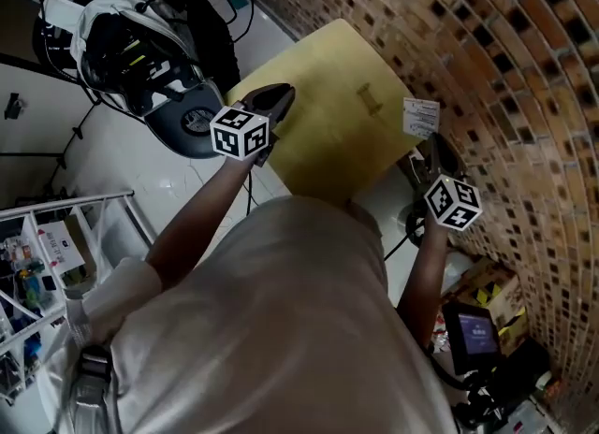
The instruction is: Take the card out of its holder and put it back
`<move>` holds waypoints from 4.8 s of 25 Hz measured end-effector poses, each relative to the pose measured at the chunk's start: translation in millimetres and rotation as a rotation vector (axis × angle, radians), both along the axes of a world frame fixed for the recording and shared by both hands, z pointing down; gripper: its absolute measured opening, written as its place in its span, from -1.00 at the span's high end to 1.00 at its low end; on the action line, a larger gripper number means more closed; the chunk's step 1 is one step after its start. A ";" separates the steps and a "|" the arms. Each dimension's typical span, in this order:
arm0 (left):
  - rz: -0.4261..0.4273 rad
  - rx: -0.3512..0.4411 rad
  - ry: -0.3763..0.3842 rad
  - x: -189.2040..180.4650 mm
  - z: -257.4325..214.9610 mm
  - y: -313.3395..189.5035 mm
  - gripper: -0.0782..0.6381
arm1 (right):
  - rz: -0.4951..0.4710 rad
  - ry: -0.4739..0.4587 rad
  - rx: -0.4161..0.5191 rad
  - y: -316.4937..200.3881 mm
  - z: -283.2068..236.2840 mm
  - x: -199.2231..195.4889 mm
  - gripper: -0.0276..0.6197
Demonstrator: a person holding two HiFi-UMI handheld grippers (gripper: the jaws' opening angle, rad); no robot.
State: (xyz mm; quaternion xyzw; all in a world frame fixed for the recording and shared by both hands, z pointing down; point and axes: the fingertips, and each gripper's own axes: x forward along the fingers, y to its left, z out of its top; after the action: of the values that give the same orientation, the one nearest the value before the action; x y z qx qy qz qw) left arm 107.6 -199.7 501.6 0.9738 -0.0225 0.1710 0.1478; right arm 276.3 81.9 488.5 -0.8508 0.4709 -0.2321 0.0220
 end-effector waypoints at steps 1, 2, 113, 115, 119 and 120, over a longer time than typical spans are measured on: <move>0.001 0.000 -0.003 -1.0 1.2 0.3 0.61 | 0.007 -0.002 0.001 3.1 1.1 -1.7 0.87; 0.002 0.000 -0.005 -2.3 2.0 0.6 0.60 | 0.013 -0.004 0.002 5.9 2.0 -3.5 0.87; -0.331 -0.058 -0.196 -4.0 51.2 36.7 0.50 | -0.505 -0.125 -0.375 -148.6 260.6 70.0 0.87; -0.334 -0.060 -0.197 -3.7 50.9 34.3 0.50 | -0.504 -0.128 -0.380 -150.0 262.2 71.5 0.87; -0.340 -0.060 -0.197 -4.8 51.4 32.8 0.50 | -0.506 -0.130 -0.386 -150.8 267.7 70.9 0.87; -0.340 -0.061 -0.197 -5.6 51.9 33.6 0.50 | -0.507 -0.128 -0.387 -150.3 269.2 69.8 0.87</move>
State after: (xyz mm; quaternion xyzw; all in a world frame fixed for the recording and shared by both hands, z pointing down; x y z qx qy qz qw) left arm 102.0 -166.1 553.6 0.9296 -0.1960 0.2387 0.2010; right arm 346.1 -68.3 757.8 -0.6787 0.6125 -0.3684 -0.1689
